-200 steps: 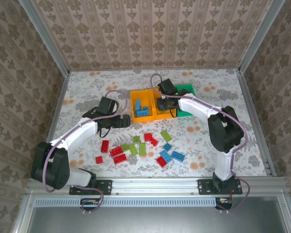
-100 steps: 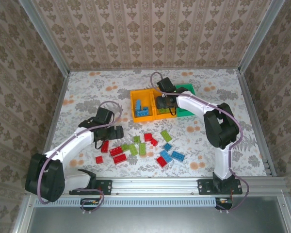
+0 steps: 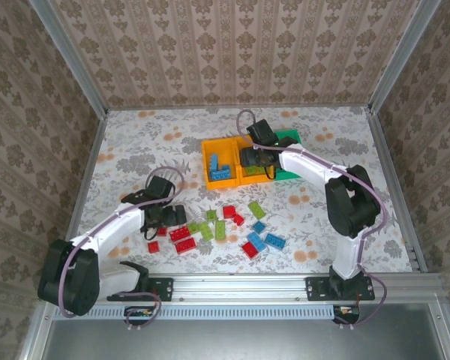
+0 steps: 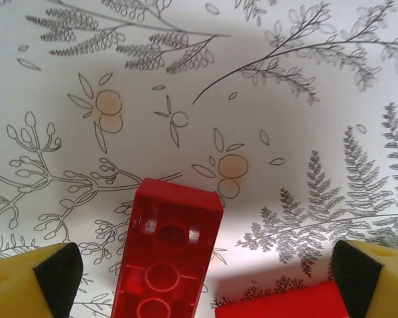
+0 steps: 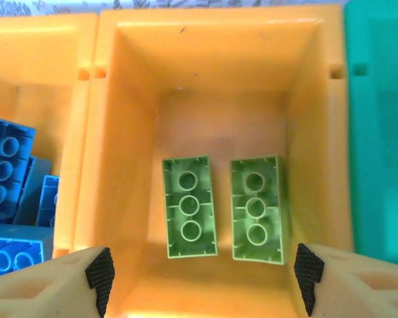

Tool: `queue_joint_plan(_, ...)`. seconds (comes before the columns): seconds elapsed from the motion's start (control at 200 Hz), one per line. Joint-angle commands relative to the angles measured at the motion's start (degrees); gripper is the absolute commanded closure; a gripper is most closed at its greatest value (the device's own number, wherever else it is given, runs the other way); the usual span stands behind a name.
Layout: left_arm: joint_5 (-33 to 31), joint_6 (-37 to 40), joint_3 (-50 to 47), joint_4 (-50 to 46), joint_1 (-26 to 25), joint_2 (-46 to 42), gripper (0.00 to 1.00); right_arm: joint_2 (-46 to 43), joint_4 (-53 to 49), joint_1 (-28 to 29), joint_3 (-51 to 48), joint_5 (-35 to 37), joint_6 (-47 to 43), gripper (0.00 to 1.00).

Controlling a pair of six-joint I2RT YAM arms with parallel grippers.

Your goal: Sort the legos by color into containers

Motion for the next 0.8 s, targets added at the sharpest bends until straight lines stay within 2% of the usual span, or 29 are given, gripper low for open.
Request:
queue_joint_plan(0.0, 0.02, -1.83, -1.45, 1.04, 0.58, 0.94, 0.0, -2.5, 0.33, -1.2, -1.0, 4.36, -0.7, 0.24)
queue_joint_plan(0.11, 0.77, -1.75, -1.71, 2.02, 0.76, 2.43, 0.01, -1.43, 0.21, -2.72, -2.32, 5.66, -0.88, 0.26)
queue_joint_plan(0.27, 1.71, -1.68, -1.96, 4.14, 1.16, 4.8, 0.04, 0.77, 1.41, -4.3, -4.0, 1.47, 0.11, 0.29)
queue_joint_plan(0.46, 2.74, -1.07, -1.89, 5.41, 1.47, 6.19, 0.13, 3.47, 2.04, -4.23, -4.56, -2.73, 1.19, 0.39)
queue_joint_plan(0.795, 3.96, -0.57, -2.44, 7.1, 2.02, 6.81, 0.48, 2.61, 5.46, -2.01, -8.91, -6.45, 5.07, 0.55)
